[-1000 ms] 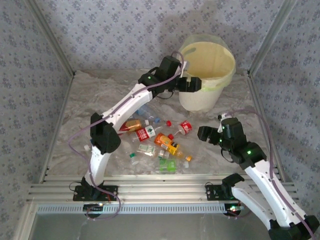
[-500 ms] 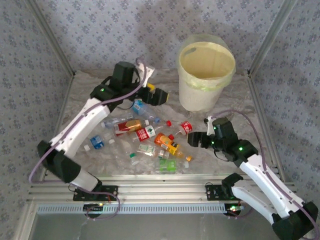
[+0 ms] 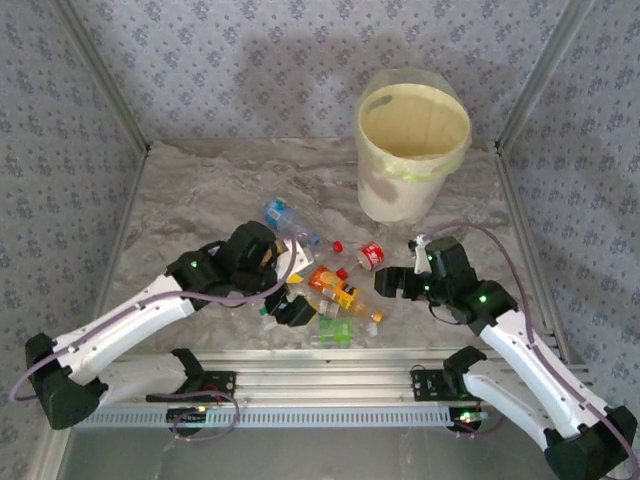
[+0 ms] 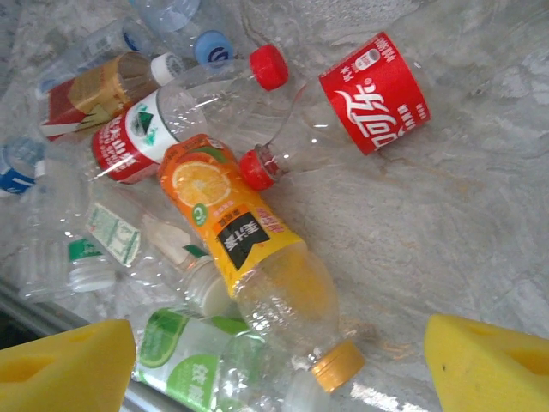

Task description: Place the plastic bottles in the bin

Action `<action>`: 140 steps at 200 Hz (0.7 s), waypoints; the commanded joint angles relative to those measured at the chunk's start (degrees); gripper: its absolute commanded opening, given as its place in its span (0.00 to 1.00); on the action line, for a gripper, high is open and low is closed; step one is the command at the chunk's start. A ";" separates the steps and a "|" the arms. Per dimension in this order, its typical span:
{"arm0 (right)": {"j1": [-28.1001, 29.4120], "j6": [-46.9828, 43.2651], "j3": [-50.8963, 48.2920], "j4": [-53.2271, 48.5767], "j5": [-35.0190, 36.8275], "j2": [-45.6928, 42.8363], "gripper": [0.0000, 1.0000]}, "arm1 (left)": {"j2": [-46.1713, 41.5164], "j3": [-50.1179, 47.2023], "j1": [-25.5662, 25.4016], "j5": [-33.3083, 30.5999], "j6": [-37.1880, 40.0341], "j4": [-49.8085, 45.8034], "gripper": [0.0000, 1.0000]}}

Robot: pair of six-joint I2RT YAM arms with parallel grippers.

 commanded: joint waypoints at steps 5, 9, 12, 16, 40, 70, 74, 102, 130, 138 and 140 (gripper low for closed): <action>-2.69 0.14 1.44 -3.52 -9.11 -1.98 0.92 | 2.31 0.12 -3.01 -1.65 2.79 4.18 0.91; -3.16 -0.38 1.83 -4.30 -10.04 -2.12 0.93 | 2.91 0.20 -3.59 -1.94 3.06 4.33 0.91; -3.48 -0.80 2.16 -5.04 -10.46 -2.29 0.94 | 3.46 0.33 -3.99 -2.20 3.28 4.37 0.91; -3.92 -1.00 2.60 -6.07 -10.74 -2.54 0.94 | 4.10 0.48 -4.50 -2.62 3.50 4.43 0.90; -7.21 -3.39 5.38 -12.18 -11.47 -3.75 0.97 | 8.32 1.43 -7.85 -4.96 4.84 5.15 0.85; -11.90 -5.49 6.79 -16.84 -11.50 -4.94 0.98 | 14.58 3.16 -11.92 -6.19 6.63 6.47 0.78; -12.39 -5.50 6.72 -17.03 -11.60 -5.14 0.98 | 15.52 3.55 -12.41 -6.44 6.97 6.38 0.78; -15.84 -5.00 6.20 -16.90 -14.01 -6.42 0.98 | 21.62 6.80 -14.73 -9.42 10.32 4.67 0.77; -18.31 -5.10 5.81 -17.28 -15.55 -7.67 0.97 | 25.74 8.30 -16.23 -11.68 12.52 4.95 0.77; -18.94 -5.18 5.84 -17.49 -15.76 -7.80 0.97 | 26.83 8.69 -16.75 -11.71 12.86 4.93 0.77; -19.09 -5.22 5.75 -17.44 -15.84 -7.85 0.97 | 27.11 8.77 -16.80 -11.71 12.97 4.91 0.77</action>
